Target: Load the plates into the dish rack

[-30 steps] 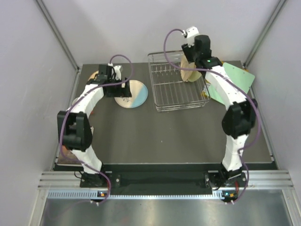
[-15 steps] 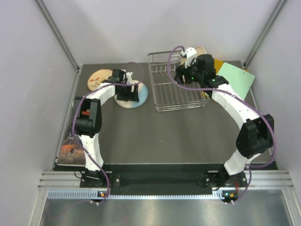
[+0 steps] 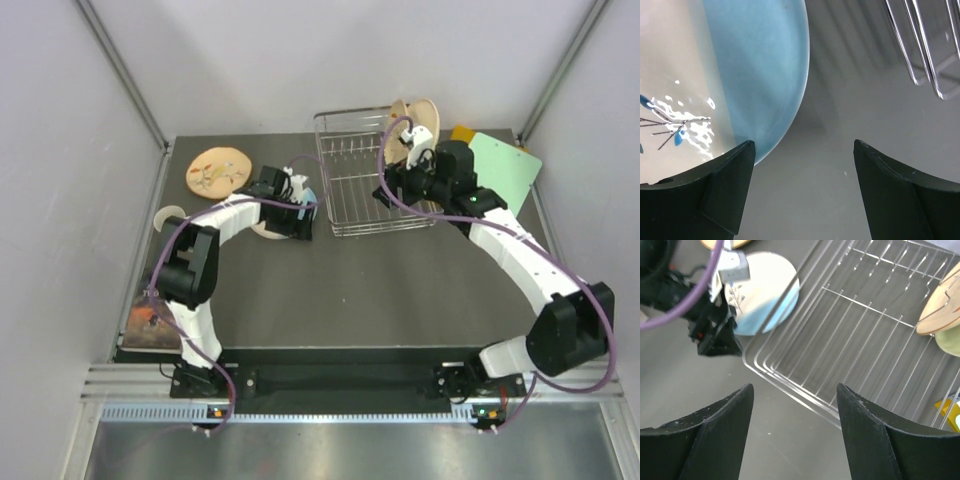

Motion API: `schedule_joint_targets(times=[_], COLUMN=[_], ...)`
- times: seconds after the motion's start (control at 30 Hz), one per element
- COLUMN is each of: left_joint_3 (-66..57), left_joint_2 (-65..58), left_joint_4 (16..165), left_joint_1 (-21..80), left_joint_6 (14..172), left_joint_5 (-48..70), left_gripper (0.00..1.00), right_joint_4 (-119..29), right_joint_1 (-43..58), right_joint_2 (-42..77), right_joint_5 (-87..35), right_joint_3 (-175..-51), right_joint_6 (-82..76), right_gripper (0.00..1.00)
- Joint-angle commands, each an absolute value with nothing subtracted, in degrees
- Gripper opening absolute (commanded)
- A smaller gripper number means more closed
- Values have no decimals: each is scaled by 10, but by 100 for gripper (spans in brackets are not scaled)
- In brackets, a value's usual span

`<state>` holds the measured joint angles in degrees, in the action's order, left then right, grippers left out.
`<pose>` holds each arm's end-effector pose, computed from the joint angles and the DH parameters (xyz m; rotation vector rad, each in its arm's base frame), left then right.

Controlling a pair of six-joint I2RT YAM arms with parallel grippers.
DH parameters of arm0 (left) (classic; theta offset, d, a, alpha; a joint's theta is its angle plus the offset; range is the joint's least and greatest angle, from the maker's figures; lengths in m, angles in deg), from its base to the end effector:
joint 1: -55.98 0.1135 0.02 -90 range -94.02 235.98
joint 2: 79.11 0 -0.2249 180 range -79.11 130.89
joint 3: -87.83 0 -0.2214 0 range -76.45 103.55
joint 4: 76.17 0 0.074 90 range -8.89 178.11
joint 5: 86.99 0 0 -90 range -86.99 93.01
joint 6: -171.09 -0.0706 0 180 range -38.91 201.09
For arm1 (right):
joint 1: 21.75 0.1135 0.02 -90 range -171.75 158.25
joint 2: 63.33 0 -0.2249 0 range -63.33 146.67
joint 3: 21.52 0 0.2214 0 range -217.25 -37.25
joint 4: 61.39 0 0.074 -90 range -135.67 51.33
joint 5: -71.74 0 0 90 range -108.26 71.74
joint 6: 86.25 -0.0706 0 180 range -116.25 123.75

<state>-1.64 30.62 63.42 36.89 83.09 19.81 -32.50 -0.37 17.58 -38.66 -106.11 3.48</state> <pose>0.3492 -0.1425 0.1303 0.4947 2.5829 -0.5121 0.3004 0.1440 0.2901 -0.5964 1.9424 0.5973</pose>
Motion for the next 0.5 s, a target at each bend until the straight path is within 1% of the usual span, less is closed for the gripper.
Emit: schedule_joint_targets(times=[0.0,0.17,0.27,0.37,0.47], left_joint_3=[-89,-149,-191,-204,-212], left_joint_2=[269,233,193,181,182], left_joint_4=[541,522,533,547,549], left_joint_1=[345,313,273,222,187], left_joint_6=[852,841,848,861,869], left_joint_5=[221,236,240,255,268], left_gripper=[84,84,84,84,84], right_joint_4=[-324,-319,-314,-330,-338], right_joint_1=[1,-1,-20,-24,-24], right_joint_2=[131,89,62,26,-9], right_joint_5=[-415,-410,-415,-436,-455], right_joint_3=[-1039,-1018,-969,-866,-816], right_joint_6=[10,6,-41,-120,-143], right_gripper=[67,68,68,68,68])
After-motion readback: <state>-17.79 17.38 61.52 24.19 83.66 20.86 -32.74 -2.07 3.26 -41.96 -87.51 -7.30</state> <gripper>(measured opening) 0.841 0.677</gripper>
